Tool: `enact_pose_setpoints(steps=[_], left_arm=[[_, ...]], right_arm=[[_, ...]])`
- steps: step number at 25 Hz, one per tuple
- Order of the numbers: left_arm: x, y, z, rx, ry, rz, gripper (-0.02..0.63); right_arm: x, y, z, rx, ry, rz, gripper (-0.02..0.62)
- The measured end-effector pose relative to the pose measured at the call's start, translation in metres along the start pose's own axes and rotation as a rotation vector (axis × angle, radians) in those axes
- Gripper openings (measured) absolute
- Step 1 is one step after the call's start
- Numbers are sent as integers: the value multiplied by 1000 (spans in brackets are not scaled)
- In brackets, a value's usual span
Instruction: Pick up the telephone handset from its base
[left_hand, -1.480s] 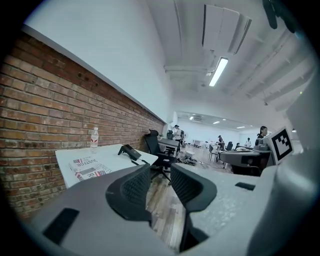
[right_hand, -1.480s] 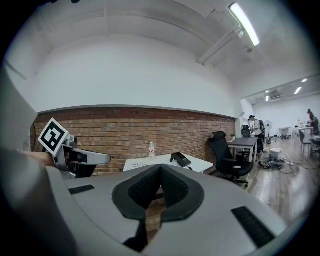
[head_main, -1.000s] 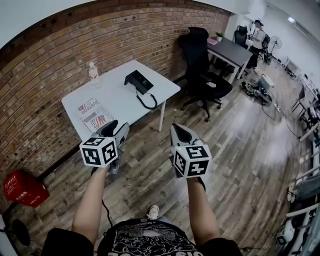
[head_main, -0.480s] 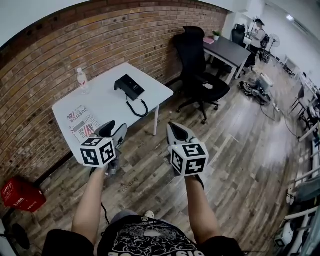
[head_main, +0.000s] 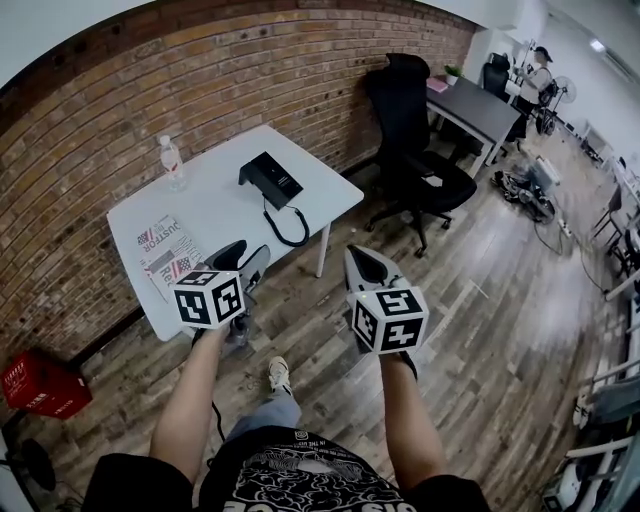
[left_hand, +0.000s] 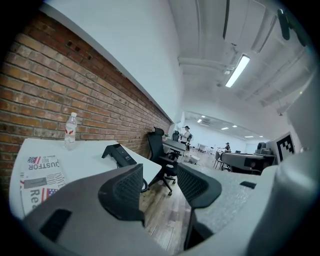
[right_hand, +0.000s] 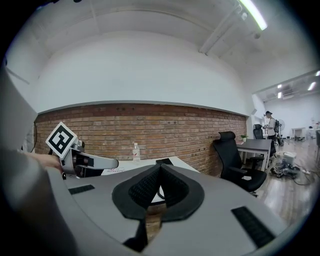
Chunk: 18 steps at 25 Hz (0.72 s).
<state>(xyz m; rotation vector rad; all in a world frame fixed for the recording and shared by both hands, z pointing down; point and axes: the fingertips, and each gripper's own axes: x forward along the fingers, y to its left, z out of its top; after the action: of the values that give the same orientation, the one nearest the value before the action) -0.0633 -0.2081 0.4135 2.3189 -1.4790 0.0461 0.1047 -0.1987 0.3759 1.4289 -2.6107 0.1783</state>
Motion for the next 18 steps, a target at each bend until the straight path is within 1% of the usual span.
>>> enact_pose_setpoints(steps=[5, 14, 18], left_arm=[[38, 42, 1, -80, 11, -1, 193], [122, 123, 12, -222, 45, -23, 193], [158, 154, 9, -309, 61, -40, 193]], right_arm=[[52, -8, -1, 0, 16, 16, 0], [165, -21, 13, -12, 69, 48, 0], [209, -27, 16, -25, 94, 58, 0]])
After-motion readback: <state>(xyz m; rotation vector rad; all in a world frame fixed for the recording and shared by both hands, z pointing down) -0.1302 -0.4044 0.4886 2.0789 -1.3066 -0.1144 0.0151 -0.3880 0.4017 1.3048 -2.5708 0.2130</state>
